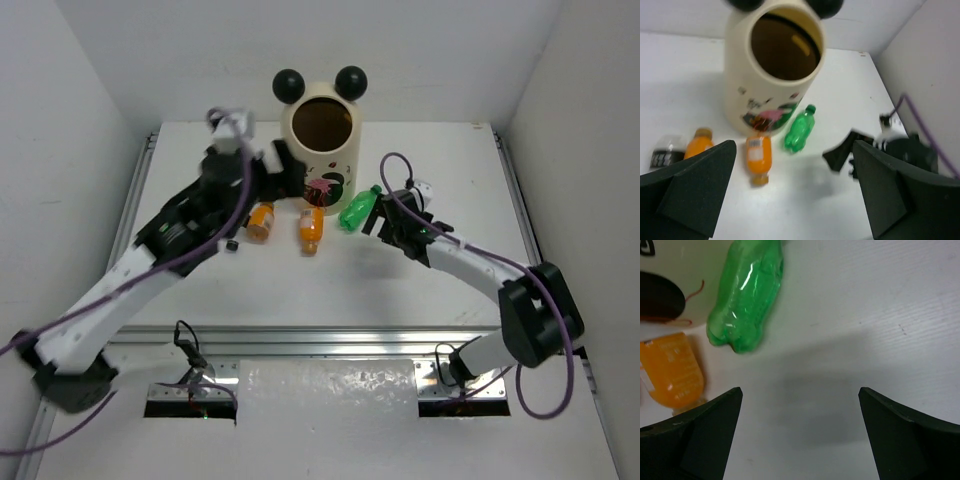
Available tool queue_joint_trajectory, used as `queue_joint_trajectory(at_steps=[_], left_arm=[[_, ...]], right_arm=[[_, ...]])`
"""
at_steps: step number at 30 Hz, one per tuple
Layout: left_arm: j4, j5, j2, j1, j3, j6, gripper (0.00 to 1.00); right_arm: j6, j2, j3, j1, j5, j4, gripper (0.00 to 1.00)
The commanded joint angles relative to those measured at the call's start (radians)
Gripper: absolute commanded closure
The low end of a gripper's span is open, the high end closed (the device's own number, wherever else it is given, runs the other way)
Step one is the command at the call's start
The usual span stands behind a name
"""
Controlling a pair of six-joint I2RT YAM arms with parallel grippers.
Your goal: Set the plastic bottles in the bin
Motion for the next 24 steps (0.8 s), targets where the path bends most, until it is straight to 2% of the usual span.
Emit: queue_joint_trajectory(at_steps=[1, 2, 3, 5, 9, 11, 13, 16, 18, 19, 23, 24], left_arm=[[0.057, 0.011, -0.243, 0.012, -0.316, -0.078, 0.00], [0.048, 0.008, -0.335, 0.012, -0.366, -0.105, 0.00], [0.043, 0.024, -0.369, 0.012, -0.449, -0.109, 0.00], [0.000, 0.045, -0.437, 0.009, -0.498, -0.118, 0.00], [-0.076, 0.064, -0.506, 0.010, -0.560, -0.129, 0.00], [-0.096, 0.059, -0.549, 0.009, -0.574, -0.129, 0.00], [-0.095, 0.062, -0.583, 0.010, -0.594, -0.121, 0.00], [-0.103, 0.056, -0.595, 0.010, -0.617, -0.126, 0.00], [-0.087, 0.074, -0.600, 0.010, -0.635, -0.132, 0.00], [-0.077, 0.083, -0.600, 0.010, -0.643, -0.138, 0.00], [-0.003, 0.160, -0.560, 0.009, -0.673, -0.153, 0.00], [0.012, 0.178, -0.548, 0.010, -0.676, -0.158, 0.00]], right_arm=[[0.116, 0.100, 0.126, -0.016, 0.027, 0.070, 0.01], [0.120, 0.155, 0.148, -0.016, 0.028, 0.074, 0.01], [0.122, 0.183, 0.167, -0.016, 0.010, 0.077, 0.01], [0.110, 0.277, 0.255, -0.019, -0.010, 0.062, 0.01], [0.088, 0.414, 0.375, -0.019, -0.010, 0.043, 0.02], [0.070, 0.465, 0.392, -0.021, -0.012, 0.101, 0.04], [0.058, 0.497, 0.401, -0.031, -0.036, 0.143, 0.07], [0.065, 0.560, 0.447, -0.044, -0.035, 0.083, 0.15], [0.055, 0.542, 0.378, -0.044, -0.042, 0.123, 0.27], [0.048, 0.525, 0.344, -0.044, -0.042, 0.184, 0.41], [-0.069, 0.403, 0.148, -0.036, -0.047, 0.324, 0.68], [-0.132, 0.331, 0.114, -0.033, -0.051, 0.368, 0.72]])
